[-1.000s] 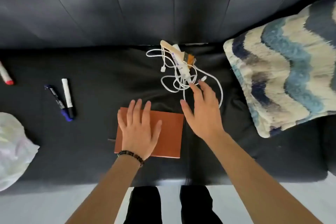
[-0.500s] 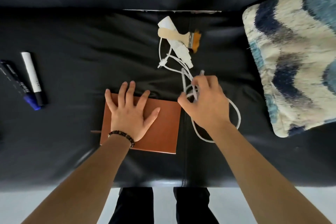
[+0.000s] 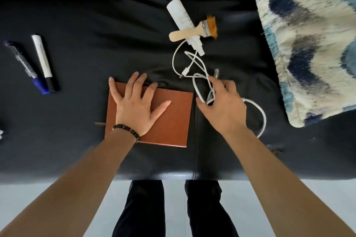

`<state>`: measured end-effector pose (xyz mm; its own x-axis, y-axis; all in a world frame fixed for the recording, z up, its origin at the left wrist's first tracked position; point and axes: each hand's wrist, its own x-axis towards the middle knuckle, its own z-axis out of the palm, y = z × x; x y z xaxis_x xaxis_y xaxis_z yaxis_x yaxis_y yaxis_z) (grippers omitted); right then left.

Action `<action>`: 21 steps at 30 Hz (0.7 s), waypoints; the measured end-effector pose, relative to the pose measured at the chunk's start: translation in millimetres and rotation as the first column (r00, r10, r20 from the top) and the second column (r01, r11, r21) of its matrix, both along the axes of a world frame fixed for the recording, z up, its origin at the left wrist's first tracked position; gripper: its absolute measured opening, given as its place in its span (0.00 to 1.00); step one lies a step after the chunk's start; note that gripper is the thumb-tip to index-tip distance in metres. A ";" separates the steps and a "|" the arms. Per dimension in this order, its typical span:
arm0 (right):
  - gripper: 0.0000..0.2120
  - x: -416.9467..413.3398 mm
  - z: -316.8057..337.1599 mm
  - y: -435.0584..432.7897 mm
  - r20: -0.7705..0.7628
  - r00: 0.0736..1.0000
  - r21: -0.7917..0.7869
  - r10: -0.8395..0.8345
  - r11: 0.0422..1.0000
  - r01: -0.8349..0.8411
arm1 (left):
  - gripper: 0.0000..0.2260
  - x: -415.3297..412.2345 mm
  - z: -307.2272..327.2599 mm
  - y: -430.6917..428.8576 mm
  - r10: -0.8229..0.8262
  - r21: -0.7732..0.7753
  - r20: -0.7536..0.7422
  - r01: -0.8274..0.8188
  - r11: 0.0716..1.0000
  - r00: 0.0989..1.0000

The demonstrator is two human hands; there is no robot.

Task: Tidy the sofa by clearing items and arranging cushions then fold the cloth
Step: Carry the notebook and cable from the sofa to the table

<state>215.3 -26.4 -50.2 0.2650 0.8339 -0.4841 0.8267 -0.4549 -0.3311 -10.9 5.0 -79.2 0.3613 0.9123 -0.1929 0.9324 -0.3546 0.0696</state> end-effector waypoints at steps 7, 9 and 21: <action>0.35 -2.4 27.4 -37.0 0.002 0.992 -0.045 -0.130 0.990 0.130 | 0.43 0.4 36.5 -13.1 -0.144 -0.151 -0.079 0.130 0.980 0.986; 0.39 -1.6 30.6 -52.9 0.040 0.991 -0.069 -0.128 0.989 0.130 | 0.44 8.6 44.9 -11.3 -0.128 -0.199 -0.135 0.100 0.975 0.983; 0.27 4.0 129.2 -113.4 -0.122 0.917 -0.015 -0.380 0.924 0.381 | 0.22 -7.3 147.9 -52.5 -0.002 -0.158 0.061 0.011 0.987 0.998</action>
